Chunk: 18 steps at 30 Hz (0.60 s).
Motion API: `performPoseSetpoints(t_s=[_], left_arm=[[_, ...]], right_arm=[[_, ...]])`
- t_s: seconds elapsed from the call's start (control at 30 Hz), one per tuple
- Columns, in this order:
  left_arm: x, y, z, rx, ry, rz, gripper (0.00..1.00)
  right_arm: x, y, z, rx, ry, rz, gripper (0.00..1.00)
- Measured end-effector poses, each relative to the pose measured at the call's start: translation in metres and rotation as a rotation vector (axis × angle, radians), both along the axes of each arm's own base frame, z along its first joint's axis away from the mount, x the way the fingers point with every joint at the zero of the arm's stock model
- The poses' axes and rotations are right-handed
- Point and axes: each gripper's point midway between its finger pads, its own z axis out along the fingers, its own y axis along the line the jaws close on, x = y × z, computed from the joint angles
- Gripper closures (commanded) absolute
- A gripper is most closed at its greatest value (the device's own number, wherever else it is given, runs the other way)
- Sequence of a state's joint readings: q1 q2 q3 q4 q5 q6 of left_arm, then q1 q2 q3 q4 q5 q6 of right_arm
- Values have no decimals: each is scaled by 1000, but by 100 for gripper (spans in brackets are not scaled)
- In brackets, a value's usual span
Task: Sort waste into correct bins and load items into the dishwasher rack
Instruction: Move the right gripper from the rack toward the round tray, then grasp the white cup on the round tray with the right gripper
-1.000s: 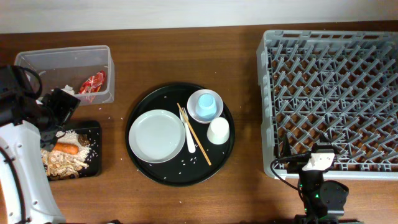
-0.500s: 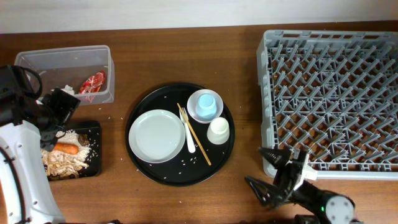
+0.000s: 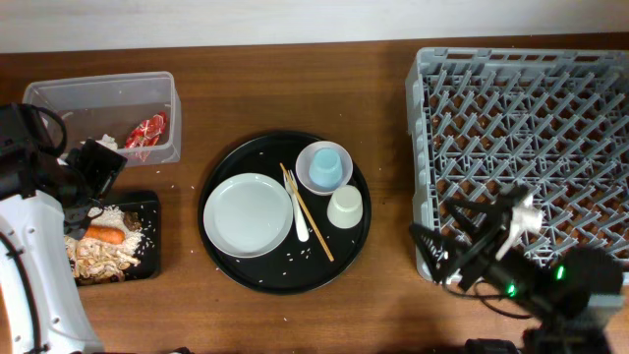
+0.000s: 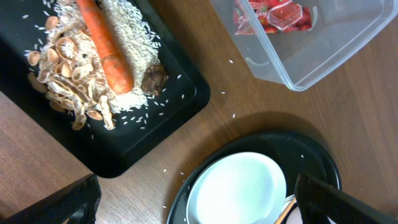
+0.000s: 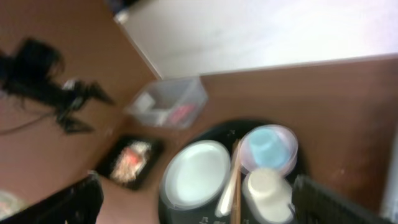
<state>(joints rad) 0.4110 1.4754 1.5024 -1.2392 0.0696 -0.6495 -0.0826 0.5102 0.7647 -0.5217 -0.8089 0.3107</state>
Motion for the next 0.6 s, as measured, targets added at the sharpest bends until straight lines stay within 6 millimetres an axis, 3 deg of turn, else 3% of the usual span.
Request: performPoseSetpoints(t_s=[0.03, 0.13, 0.2, 0.27, 0.4, 0.47, 0.5, 0.6], left_arm=[[0, 0, 0, -1, 0, -1, 1], [0, 0, 0, 0, -1, 0, 1], [0, 0, 0, 0, 0, 0, 1], [0, 0, 0, 0, -1, 0, 1], [0, 0, 0, 0, -1, 0, 1], [0, 0, 0, -1, 0, 0, 1], [0, 0, 0, -1, -1, 0, 1], [0, 0, 0, 0, -1, 0, 1]], right_arm=[[13, -11, 1, -97, 47, -50, 2], [31, -13, 3, -255, 180, -71, 2], [46, 0, 1, -369, 212, -45, 2], [54, 22, -13, -498, 273, -14, 2], [79, 86, -77, -793, 418, 51, 1], [86, 101, -102, -843, 457, 75, 1], [93, 108, -128, -883, 509, 86, 1], [98, 111, -164, -943, 594, 93, 1]])
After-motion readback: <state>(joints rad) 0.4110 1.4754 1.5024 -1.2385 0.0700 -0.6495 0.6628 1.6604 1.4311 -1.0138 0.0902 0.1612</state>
